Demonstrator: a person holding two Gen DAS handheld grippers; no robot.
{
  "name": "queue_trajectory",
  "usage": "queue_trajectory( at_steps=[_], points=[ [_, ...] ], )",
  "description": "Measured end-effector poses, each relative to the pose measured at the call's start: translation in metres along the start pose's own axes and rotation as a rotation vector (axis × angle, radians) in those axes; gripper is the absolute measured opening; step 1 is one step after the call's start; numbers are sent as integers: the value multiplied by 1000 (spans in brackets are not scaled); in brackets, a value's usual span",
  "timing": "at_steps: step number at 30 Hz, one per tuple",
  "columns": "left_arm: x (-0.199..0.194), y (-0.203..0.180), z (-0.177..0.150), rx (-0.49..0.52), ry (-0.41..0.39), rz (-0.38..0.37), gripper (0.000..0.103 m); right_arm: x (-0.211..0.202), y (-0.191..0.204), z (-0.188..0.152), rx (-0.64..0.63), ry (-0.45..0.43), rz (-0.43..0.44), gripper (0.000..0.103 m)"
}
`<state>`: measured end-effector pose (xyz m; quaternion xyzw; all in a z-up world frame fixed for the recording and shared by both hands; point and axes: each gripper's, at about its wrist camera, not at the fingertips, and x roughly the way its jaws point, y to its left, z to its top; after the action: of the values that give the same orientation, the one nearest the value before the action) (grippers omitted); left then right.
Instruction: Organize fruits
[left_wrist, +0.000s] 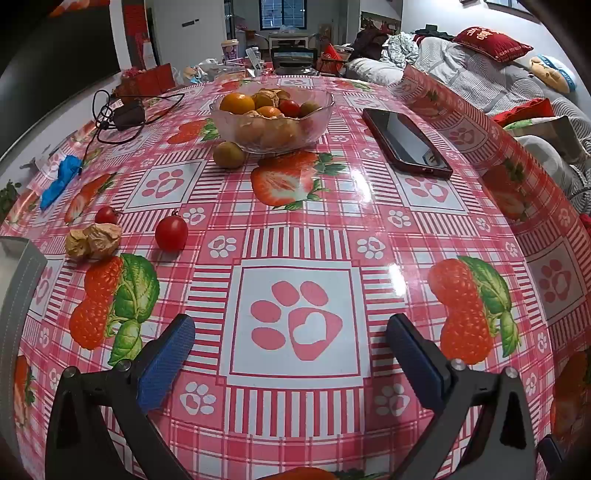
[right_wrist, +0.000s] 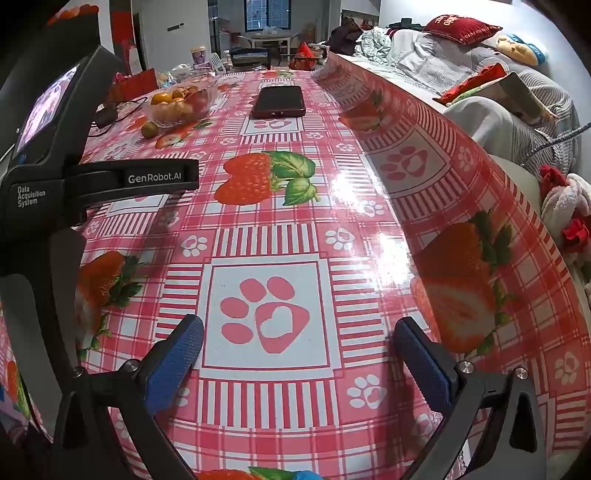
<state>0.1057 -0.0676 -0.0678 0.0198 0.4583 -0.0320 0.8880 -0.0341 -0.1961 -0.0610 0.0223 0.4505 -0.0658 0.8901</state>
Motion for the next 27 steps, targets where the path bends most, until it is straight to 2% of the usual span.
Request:
queue_trajectory(
  at_steps=[11, 12, 27],
  points=[
    [0, 0, 0, 0, -2, 1, 103, -2, -1, -10, 0, 4, 1, 103],
    [0, 0, 1, 0, -2, 1, 103, 0, -1, -1, 0, -1, 0, 103],
    [-1, 0, 1, 1, -5, 2, 103, 0, -2, -1, 0, 0, 0, 103]
  ],
)
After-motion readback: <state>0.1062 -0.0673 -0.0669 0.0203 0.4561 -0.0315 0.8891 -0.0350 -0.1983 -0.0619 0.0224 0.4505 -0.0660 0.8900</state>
